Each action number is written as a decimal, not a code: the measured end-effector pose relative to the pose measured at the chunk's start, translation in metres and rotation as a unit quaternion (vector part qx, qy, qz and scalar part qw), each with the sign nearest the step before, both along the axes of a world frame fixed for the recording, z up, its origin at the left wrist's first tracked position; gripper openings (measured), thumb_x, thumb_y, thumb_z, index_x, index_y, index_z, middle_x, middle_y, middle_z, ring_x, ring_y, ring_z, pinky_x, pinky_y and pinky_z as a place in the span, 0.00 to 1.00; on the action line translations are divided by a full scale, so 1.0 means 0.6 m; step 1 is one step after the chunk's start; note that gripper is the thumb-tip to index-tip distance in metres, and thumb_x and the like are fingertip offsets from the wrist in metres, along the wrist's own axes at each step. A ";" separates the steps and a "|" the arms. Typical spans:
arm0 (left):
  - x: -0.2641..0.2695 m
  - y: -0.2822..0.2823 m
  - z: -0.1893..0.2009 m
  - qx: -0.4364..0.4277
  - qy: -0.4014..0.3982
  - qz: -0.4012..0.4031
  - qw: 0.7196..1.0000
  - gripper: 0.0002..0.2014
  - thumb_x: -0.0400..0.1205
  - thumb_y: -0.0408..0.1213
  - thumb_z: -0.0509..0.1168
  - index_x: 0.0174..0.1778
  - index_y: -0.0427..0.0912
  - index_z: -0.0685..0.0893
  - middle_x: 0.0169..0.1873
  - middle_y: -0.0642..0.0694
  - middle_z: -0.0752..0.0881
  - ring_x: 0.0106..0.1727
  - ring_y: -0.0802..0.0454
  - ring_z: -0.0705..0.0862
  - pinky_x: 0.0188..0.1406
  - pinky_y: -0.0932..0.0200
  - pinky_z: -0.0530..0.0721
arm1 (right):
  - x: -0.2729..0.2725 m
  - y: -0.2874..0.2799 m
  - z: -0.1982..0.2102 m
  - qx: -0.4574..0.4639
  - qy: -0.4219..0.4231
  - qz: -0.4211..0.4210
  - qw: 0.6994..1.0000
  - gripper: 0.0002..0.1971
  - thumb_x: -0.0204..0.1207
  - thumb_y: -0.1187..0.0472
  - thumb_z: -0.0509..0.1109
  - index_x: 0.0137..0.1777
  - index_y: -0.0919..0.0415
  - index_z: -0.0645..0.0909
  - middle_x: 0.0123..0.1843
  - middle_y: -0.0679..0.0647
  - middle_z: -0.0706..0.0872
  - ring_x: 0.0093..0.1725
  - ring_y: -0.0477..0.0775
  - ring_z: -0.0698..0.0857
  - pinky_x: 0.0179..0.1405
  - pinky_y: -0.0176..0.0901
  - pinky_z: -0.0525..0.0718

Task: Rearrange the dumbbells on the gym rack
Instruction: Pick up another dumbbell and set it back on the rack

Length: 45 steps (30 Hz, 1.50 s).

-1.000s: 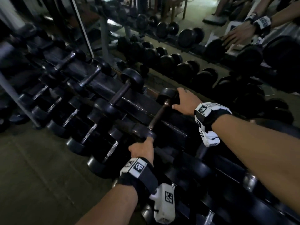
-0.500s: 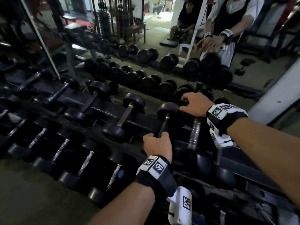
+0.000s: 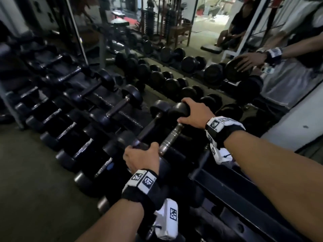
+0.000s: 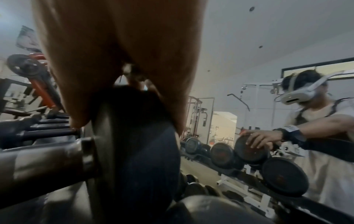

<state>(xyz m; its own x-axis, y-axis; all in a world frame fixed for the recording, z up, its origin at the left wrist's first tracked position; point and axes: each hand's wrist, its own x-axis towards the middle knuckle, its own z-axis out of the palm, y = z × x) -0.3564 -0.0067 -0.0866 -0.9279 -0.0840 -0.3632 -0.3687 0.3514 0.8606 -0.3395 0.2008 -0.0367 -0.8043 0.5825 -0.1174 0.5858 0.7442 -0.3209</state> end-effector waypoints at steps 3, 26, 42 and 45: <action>0.025 0.004 0.014 0.028 -0.104 0.067 0.992 0.44 0.68 0.50 0.79 0.71 0.25 0.71 0.68 0.28 0.79 0.69 0.33 0.79 0.66 0.50 0.76 | -0.008 0.010 -0.004 -0.003 -0.009 -0.008 1.000 0.44 0.64 0.40 0.81 0.78 0.50 0.68 0.68 0.61 0.85 0.67 0.69 0.84 0.66 0.55 0.83; 0.035 0.004 -0.003 0.041 -0.111 0.093 0.989 0.38 0.62 0.48 0.80 0.62 0.28 0.82 0.58 0.32 0.86 0.47 0.37 0.84 0.51 0.53 0.84 | 0.012 0.008 0.004 0.022 0.030 -0.010 0.999 0.30 0.60 0.42 0.79 0.62 0.51 0.81 0.59 0.59 0.89 0.60 0.69 0.86 0.59 0.53 0.85; 0.350 0.046 0.064 0.072 -0.050 0.084 0.993 0.22 0.59 0.46 0.78 0.39 0.33 0.84 0.46 0.36 0.89 0.45 0.40 0.87 0.53 0.49 0.89 | 0.340 0.048 0.089 0.059 0.070 0.002 0.996 0.32 0.55 0.40 0.80 0.58 0.54 0.83 0.58 0.59 0.89 0.57 0.67 0.87 0.57 0.53 0.86; 0.411 0.078 0.033 0.087 -0.087 0.077 0.989 0.34 0.52 0.49 0.77 0.49 0.30 0.87 0.47 0.35 0.90 0.44 0.39 0.89 0.52 0.46 0.90 | 0.400 0.075 0.070 0.067 0.029 -0.004 0.997 0.30 0.55 0.40 0.79 0.57 0.53 0.83 0.57 0.59 0.90 0.57 0.67 0.88 0.56 0.53 0.86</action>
